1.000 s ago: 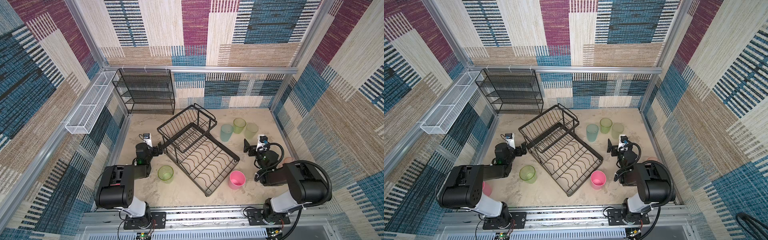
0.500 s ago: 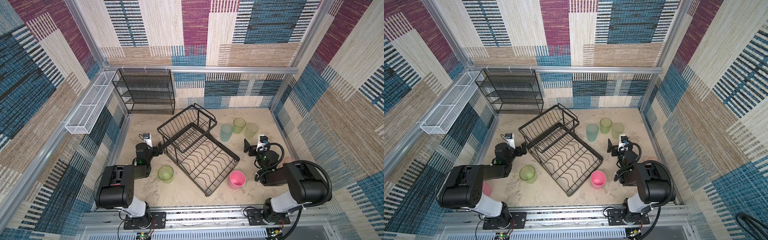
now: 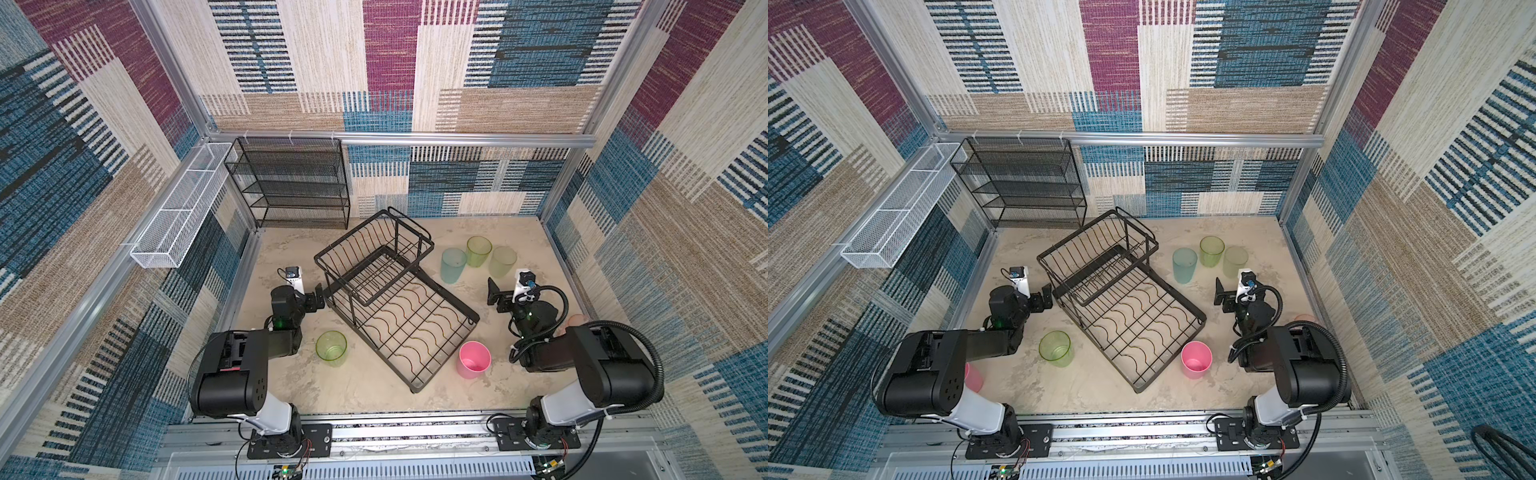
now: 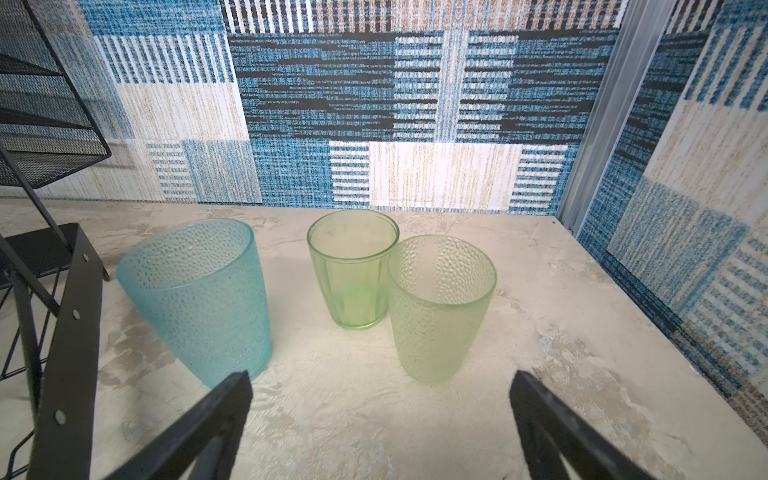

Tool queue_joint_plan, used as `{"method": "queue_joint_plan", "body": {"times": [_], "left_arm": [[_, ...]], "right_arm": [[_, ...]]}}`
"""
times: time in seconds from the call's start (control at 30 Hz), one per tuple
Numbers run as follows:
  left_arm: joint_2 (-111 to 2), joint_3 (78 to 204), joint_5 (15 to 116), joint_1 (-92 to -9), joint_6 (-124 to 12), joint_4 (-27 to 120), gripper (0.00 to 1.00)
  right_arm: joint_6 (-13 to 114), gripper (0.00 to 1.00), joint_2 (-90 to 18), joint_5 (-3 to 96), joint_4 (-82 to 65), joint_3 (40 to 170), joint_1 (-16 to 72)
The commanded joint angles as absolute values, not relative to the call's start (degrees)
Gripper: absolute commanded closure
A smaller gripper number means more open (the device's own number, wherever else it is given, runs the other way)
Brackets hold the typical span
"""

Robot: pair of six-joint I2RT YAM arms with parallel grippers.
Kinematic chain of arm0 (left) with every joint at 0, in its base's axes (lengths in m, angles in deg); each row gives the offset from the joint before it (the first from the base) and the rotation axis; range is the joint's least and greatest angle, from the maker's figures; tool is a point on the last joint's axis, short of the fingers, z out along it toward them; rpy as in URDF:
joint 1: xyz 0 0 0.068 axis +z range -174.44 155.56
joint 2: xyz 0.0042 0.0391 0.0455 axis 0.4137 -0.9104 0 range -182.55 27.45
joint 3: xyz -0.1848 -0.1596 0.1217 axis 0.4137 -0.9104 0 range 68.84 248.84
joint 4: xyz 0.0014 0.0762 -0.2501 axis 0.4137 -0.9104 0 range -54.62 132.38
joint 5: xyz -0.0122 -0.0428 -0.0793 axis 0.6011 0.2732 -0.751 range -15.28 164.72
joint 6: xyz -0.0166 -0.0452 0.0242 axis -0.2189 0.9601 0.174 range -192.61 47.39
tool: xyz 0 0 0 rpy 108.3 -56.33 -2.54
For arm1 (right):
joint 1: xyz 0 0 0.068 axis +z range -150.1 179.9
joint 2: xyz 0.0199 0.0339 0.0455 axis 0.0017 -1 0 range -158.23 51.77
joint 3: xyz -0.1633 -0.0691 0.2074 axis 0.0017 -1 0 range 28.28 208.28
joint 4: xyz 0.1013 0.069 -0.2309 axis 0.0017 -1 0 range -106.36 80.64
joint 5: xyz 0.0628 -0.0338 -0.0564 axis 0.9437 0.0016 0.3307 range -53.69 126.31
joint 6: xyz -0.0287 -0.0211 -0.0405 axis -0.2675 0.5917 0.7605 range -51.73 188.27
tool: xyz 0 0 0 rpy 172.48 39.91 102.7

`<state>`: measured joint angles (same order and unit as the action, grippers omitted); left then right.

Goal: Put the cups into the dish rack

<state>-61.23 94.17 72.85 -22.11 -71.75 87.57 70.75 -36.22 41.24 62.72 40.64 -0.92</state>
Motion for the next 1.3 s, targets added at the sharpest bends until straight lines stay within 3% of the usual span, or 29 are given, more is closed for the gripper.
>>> {"method": "queue_joint_plan", "body": {"times": [0.0, 0.33, 0.47, 0.73, 0.9, 1.27], "left_arm": [[-60.1, 94.3, 76.1, -22.4, -71.8, 86.8, 0.02], [-52.2, 99.2, 84.3, -22.4, -68.0, 70.1, 0.01], [-48.0, 105.0, 92.6, -22.5, -60.9, 54.6, 0.01], [-45.0, 118.6, 96.9, -22.4, -49.8, 27.8, 0.07], [-45.3, 124.3, 93.5, -22.4, -47.4, 15.3, 0.09], [-38.4, 124.0, 71.7, -22.4, -47.8, 3.6, 0.11]], "right_arm": [[70.5, 0.00, -35.7, 40.5, 63.2, 40.6, -1.0], [69.0, 0.00, -27.3, 37.5, 54.9, 41.0, -0.8], [67.5, 0.00, -22.4, 35.7, 48.6, 42.5, -0.7], [62.6, 0.00, -15.1, 37.5, 34.3, 50.5, -0.7], [58.9, 0.00, -13.1, 41.8, 27.4, 54.6, -0.5], [57.0, 0.00, -15.6, 50.8, 17.6, 63.3, 2.0]]}}
